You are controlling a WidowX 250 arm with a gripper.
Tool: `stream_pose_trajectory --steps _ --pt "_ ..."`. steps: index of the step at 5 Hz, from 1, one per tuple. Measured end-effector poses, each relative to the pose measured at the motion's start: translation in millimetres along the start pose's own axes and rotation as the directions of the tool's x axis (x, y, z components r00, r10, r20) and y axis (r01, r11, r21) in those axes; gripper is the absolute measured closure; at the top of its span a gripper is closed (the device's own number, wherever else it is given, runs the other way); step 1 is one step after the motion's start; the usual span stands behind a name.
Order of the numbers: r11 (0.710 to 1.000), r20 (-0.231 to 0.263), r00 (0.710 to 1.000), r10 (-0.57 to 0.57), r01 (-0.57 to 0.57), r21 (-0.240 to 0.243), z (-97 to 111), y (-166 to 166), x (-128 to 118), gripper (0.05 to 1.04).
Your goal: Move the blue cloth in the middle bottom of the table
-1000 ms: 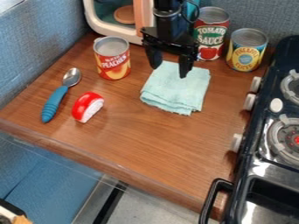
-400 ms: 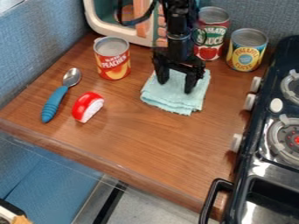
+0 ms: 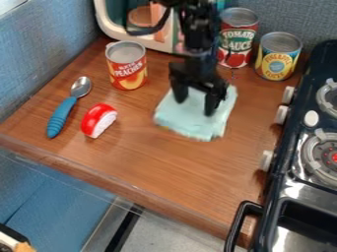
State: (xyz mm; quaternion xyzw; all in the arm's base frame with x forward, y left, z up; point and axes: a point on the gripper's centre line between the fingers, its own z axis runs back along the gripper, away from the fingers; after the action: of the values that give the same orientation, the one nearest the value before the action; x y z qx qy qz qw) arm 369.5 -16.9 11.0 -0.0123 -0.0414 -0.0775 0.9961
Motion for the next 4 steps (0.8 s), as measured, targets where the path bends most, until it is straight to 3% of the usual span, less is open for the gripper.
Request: stream_pose_trajectory --steps 3,4 --pt "0.999 -0.044 0.999 -0.018 0.020 0.048 6.7 -16.6 -82.5 0.085" --pt "0.998 -0.054 0.998 -0.031 0.034 0.057 7.2 -19.0 -99.5 0.085"
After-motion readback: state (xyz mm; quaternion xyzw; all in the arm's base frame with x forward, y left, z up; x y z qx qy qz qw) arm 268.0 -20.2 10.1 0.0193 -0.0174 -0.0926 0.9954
